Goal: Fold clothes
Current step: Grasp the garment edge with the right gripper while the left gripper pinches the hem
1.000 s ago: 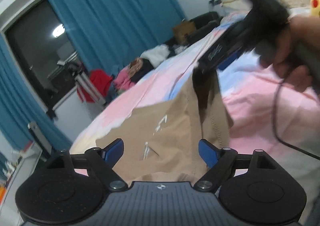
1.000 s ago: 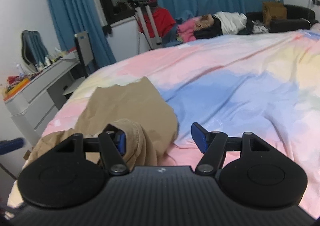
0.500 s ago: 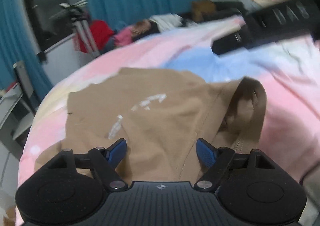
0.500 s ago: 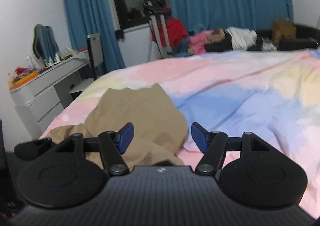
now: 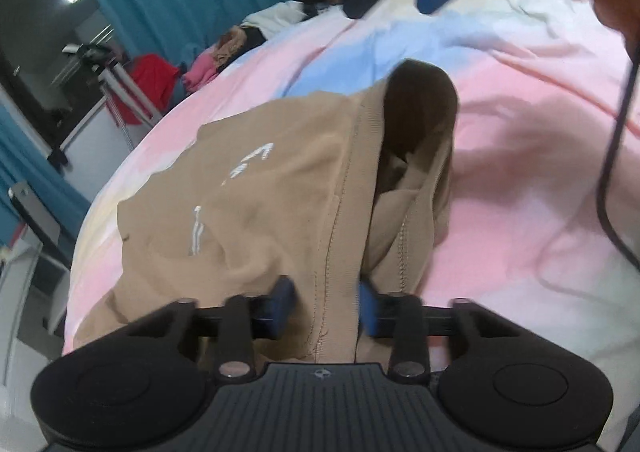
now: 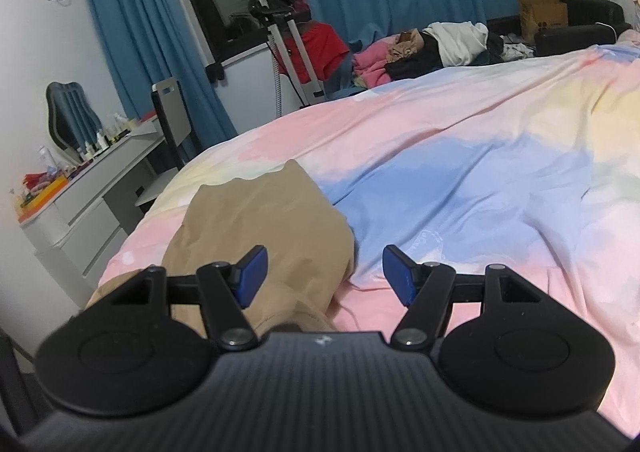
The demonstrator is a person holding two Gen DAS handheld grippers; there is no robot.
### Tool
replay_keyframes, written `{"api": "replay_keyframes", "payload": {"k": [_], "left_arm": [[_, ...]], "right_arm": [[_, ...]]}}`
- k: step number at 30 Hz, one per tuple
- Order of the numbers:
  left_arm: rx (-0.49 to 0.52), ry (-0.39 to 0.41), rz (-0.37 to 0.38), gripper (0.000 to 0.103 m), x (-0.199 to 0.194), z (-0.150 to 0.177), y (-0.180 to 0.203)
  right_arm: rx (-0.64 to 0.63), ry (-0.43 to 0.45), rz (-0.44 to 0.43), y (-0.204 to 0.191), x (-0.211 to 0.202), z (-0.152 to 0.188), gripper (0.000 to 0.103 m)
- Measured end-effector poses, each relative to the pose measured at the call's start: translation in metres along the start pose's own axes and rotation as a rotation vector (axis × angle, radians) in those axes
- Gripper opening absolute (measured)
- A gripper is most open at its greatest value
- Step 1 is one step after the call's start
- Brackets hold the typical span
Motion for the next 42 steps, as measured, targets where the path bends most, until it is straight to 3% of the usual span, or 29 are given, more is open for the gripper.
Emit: {"api": "replay_keyframes", "payload": {"k": [1, 3, 5, 12, 21, 25, 27, 28, 30, 31, 33, 35, 38, 40, 42], "left_arm": [[-0.017, 0.007, 0.002, 0.016, -0.002, -0.001, -0.004], [-0.082, 0.032, 0.023, 0.006, -0.008, -0.002, -0.015], [-0.159, 0.074, 0.038, 0.002, -0.021, -0.002, -0.029], [-0.411, 0.188, 0.014, 0.001, -0.057, 0.002, -0.074], [-0.621, 0.358, -0.121, 0.001, -0.100, 0.007, -0.116], [-0.675, 0.393, -0.163, 0.001, -0.116, 0.012, -0.128], [-0.690, 0.373, -0.179, 0.001, -0.119, 0.016, -0.132], [-0.692, 0.359, -0.194, 0.001, -0.119, 0.018, -0.133], [-0.693, 0.310, -0.172, 0.001, -0.114, 0.021, -0.130], [-0.692, 0.276, -0.163, 0.001, -0.109, 0.023, -0.127], [-0.673, 0.208, -0.155, 0.002, -0.100, 0.024, -0.119], [-0.665, 0.169, -0.145, 0.005, -0.092, 0.025, -0.112], [-0.653, 0.111, -0.130, 0.022, -0.080, 0.026, -0.102], [-0.640, 0.082, -0.124, 0.044, -0.075, 0.025, -0.094], [-0.622, 0.059, -0.126, 0.058, -0.068, 0.025, -0.083]], "right_arm": [[-0.005, -0.002, -0.003, -0.001, 0.000, 0.001, 0.066], [-0.007, -0.008, -0.011, -0.001, 0.001, 0.002, 0.066], [-0.006, -0.023, -0.018, -0.003, 0.002, 0.004, 0.066], [-0.039, -0.064, -0.056, -0.013, 0.005, 0.014, 0.066], [-0.318, -0.161, -0.138, -0.063, 0.008, 0.057, 0.066], [-0.389, -0.167, 0.006, -0.063, 0.021, 0.071, 0.066], [-0.352, -0.143, 0.071, -0.055, 0.022, 0.069, 0.065], [-0.333, -0.132, 0.103, -0.051, 0.023, 0.068, 0.058], [-0.263, -0.110, 0.110, -0.044, 0.021, 0.063, 0.023], [-0.229, -0.098, 0.100, -0.043, 0.019, 0.060, 0.014], [-0.179, -0.064, 0.078, -0.041, 0.014, 0.056, 0.011], [-0.169, -0.024, 0.034, -0.043, 0.007, 0.050, 0.011], [-0.187, -0.002, 0.015, -0.048, 0.004, 0.046, 0.011], [-0.186, 0.000, 0.012, -0.047, 0.005, 0.046, 0.011], [-0.171, -0.002, 0.007, -0.046, 0.006, 0.044, 0.011]]}}
Point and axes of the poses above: each gripper's, at about its wrist camera, not at the fingertips, and x roughly the way its jaws point, y to its right, z to its underside, the point moved 4 cm from there along x, roughly the way its jaws point, and after that the axes turned 9 degrees about x, right-handed, at the moved point
